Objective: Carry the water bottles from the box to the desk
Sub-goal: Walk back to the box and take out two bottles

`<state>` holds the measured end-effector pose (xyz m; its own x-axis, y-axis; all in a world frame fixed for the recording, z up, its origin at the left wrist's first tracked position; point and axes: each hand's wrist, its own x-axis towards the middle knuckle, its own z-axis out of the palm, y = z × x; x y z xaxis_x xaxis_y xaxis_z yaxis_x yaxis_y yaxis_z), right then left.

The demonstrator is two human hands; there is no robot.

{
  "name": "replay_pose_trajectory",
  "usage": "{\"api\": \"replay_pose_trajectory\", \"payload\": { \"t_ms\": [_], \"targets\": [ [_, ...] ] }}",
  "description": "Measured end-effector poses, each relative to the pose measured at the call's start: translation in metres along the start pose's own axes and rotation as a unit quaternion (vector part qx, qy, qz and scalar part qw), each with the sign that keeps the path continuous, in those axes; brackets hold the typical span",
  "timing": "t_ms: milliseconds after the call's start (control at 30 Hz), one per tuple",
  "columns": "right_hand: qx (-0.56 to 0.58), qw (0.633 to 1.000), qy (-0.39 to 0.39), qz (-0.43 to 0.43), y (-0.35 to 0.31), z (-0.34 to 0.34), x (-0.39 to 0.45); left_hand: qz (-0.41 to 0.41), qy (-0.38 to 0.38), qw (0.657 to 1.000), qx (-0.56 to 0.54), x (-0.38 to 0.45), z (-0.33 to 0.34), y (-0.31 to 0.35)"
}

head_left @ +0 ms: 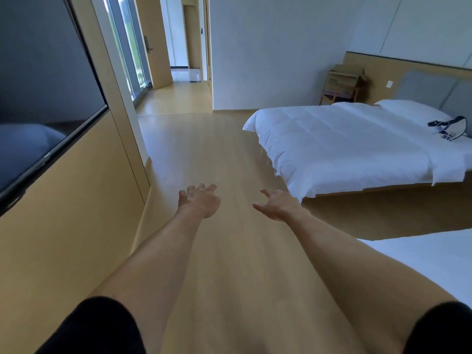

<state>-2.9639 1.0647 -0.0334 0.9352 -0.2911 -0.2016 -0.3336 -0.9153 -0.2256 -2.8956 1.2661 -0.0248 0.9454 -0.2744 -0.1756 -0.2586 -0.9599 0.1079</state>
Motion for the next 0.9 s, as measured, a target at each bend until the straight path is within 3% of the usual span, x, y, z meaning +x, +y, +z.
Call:
{"api": "replay_pose_trajectory", "payload": {
  "t_ms": [900],
  "targets": [
    [0.013, 0.998, -0.030, -0.055, 0.015, -0.086, 0.472, -0.028, 0.020, 0.999, -0.025, 0.452, -0.077, 0.062]
  ]
}}
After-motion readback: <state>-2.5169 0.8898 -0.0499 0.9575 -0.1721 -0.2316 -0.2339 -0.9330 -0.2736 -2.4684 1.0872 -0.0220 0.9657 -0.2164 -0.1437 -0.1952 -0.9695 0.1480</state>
